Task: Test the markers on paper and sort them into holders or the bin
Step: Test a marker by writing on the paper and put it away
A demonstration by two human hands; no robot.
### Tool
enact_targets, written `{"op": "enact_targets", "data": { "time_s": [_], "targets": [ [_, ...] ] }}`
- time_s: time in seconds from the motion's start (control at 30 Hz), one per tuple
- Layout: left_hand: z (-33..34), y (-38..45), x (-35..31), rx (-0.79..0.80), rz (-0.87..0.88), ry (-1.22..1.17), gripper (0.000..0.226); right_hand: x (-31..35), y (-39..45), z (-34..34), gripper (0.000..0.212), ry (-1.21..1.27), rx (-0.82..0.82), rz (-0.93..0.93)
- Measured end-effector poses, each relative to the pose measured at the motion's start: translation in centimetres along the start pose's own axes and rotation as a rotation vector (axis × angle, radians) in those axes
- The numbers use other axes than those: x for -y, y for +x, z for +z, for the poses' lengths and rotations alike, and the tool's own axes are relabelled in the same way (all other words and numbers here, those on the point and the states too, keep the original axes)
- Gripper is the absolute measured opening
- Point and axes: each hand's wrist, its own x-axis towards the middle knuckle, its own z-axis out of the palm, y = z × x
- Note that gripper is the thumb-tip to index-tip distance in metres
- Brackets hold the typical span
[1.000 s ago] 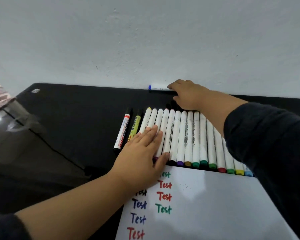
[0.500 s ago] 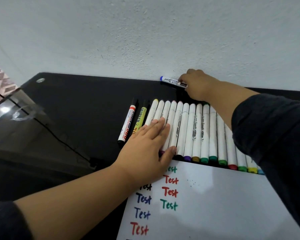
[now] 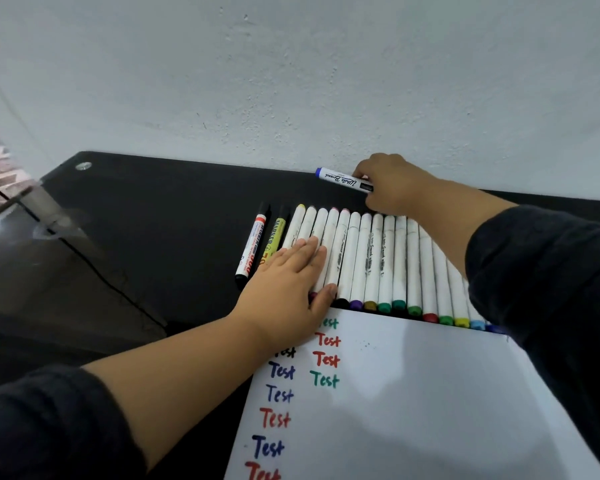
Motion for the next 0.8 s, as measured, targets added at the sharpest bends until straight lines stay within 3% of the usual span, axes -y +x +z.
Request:
{"op": "enact_targets", "data": {
  "time_s": [0.3, 0.43, 0.53, 0.67, 0.8],
  "targets": [
    [-1.0, -0.2, -0.7, 0.078, 0.04, 0.213, 0.064, 3.2, -6.7, -4.0, 0.032, 0.105, 0.078, 0.056],
    [-2.2, -1.6, -1.5, 0.076, 0.031, 0.161, 0.065, 5.0, -10.1, -5.7, 0.027, 0.24, 0.113, 0.1],
    [-3.4, -3.7, -2.8, 0.073, -0.005, -0.082, 0.064, 6.4, -12.6, -6.4, 0.023, 0.397, 0.106, 0.154],
    [-4.8, -7.6, -5.0, 0.095, -0.179, -0.654, 0.057, 8.3, -15.8, -6.7, 0.009, 0.755, 0.081, 0.272],
    [-5.6, -11.1, -6.2, 0.053, -0.298, -1.098, 0.04, 10.1, -18.9, -6.3, 0.009, 0.897, 0.045, 0.321]
  ]
}}
